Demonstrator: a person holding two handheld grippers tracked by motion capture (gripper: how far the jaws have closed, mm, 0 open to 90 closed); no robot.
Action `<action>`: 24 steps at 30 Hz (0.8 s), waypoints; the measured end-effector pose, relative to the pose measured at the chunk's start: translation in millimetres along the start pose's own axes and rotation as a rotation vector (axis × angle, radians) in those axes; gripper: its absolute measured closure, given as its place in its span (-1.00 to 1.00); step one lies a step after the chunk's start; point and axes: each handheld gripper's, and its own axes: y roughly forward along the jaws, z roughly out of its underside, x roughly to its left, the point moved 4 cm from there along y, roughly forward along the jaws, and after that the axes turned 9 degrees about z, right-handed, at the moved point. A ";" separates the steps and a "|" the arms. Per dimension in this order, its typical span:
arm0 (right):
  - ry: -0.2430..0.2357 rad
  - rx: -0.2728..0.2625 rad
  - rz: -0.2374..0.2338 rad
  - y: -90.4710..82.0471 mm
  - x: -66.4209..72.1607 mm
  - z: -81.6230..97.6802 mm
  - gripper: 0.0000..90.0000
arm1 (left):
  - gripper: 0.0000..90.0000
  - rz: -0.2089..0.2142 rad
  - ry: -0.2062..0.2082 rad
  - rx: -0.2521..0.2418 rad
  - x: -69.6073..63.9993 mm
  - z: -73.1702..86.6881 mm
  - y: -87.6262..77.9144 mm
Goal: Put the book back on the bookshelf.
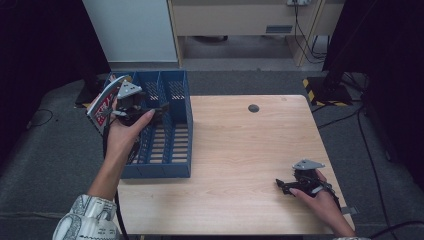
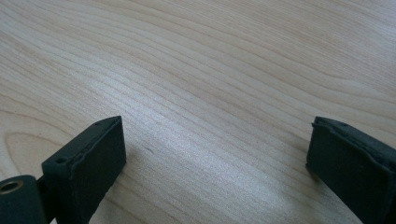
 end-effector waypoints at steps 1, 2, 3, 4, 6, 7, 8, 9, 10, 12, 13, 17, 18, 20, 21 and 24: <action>0.000 0.000 -0.001 0.0 0.0 0.0 -0.89 | -0.84 0.006 -0.002 -0.001 -2.1 0.6 2.2; 0.000 0.000 -0.001 0.0 0.0 0.0 -0.89 | -0.86 0.016 -0.006 0.000 -4.3 1.2 4.4; 0.002 0.000 -0.002 0.0 0.2 0.0 -0.89 | -0.87 0.027 -0.010 0.003 -6.9 1.9 6.5; -0.001 0.000 -0.001 0.1 0.0 -0.1 -0.89 | -0.88 0.033 -0.009 0.005 -9.8 2.5 8.4; -0.001 0.000 -0.002 0.1 0.0 -0.1 -0.89 | -0.89 0.045 0.004 0.008 -16.3 3.2 11.6; -0.001 0.000 -0.002 0.1 0.0 -0.1 -0.89 | -0.90 0.051 0.007 0.008 -19.4 3.7 12.8; -0.001 0.000 -0.002 0.1 0.0 -0.1 -0.89 | -0.90 0.058 0.006 0.006 -22.4 4.0 13.8; -0.001 0.000 -0.002 0.1 0.0 -0.1 -0.89 | -0.91 0.058 0.006 0.006 -22.4 4.0 13.8; -0.001 0.000 -0.002 0.1 0.0 -0.1 -0.89 | -0.92 0.077 0.010 0.004 -28.2 4.6 15.8; -0.001 0.000 -0.001 0.1 0.0 0.0 -0.89 | -0.92 0.086 0.014 0.006 -33.1 5.2 17.2; -0.001 0.000 -0.001 0.1 0.0 0.0 -0.89 | -0.92 0.086 0.014 0.006 -33.1 5.2 17.2; 0.000 0.000 0.000 0.1 0.0 -0.1 -0.89 | -0.92 0.117 0.033 0.010 -46.2 6.3 19.4; 0.002 0.000 0.000 0.1 0.1 -0.1 -0.89 | -0.92 0.123 0.034 0.008 -48.9 6.7 19.7; 0.002 0.001 -0.001 0.0 0.2 0.0 -0.89 | -0.92 0.133 0.039 0.003 -54.6 7.4 19.6; 0.002 0.001 -0.001 0.1 0.2 0.0 -0.89 | -0.92 0.133 0.039 0.003 -54.6 7.4 19.6; 0.004 0.001 -0.002 0.2 0.3 -0.1 -0.89 | -0.92 0.148 0.049 0.003 -63.7 9.4 19.5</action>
